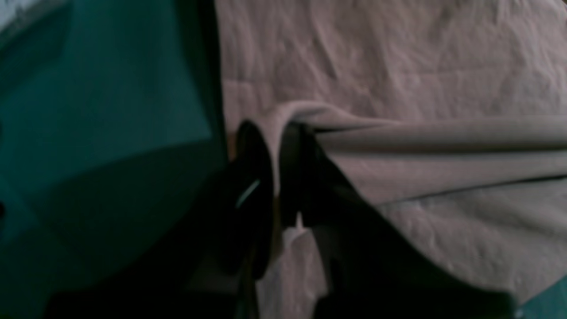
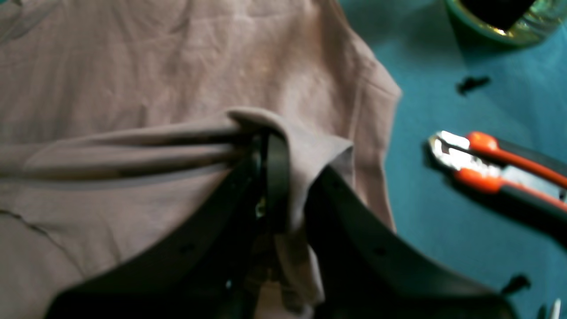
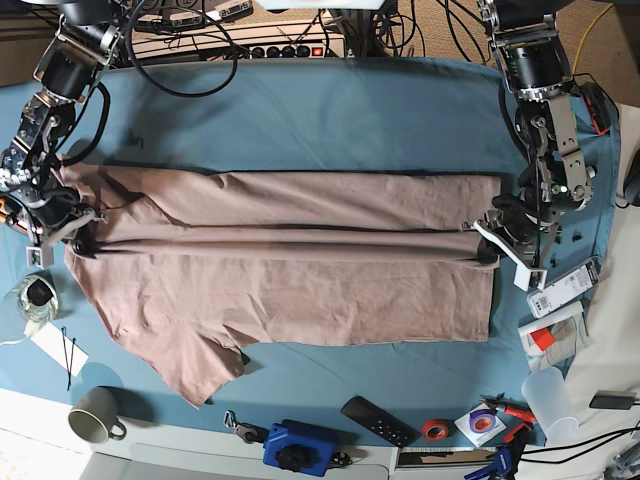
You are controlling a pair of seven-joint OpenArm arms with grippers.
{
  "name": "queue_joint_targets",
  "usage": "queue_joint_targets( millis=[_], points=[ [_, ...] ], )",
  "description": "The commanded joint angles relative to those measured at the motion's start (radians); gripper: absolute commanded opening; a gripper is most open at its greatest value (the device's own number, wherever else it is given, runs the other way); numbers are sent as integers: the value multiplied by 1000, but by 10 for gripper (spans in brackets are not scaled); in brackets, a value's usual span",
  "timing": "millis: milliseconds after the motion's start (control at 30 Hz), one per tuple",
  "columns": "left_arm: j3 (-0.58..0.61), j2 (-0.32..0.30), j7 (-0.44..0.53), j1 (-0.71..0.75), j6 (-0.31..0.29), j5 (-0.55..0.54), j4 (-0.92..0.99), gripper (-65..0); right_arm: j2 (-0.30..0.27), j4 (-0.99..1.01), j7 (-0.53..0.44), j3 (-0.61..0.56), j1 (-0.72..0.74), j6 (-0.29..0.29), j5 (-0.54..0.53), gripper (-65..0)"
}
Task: Fold the T-shirt properly
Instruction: 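Fold the shoulder edge over toward the hem with both grippers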
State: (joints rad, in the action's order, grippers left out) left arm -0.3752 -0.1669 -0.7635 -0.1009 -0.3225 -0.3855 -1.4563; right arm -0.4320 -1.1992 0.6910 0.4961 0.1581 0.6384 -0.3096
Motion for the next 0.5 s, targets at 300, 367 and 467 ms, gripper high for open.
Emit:
queue_joint_targets(
  millis=[300,367,467],
  points=[
    [-6,-13,24,-16,7,4,-15,-650,-31,-16,-46,6,84,-55,23,-650],
    [-6,-13,24,-16,-3,4,-15,-650,-31,-16,-45,6,83,-55,24,-650],
    [-6,-13,24,-18,-81,3,-15,-512,-31,-16,-53,6,83,-55,23,-533]
  ],
)
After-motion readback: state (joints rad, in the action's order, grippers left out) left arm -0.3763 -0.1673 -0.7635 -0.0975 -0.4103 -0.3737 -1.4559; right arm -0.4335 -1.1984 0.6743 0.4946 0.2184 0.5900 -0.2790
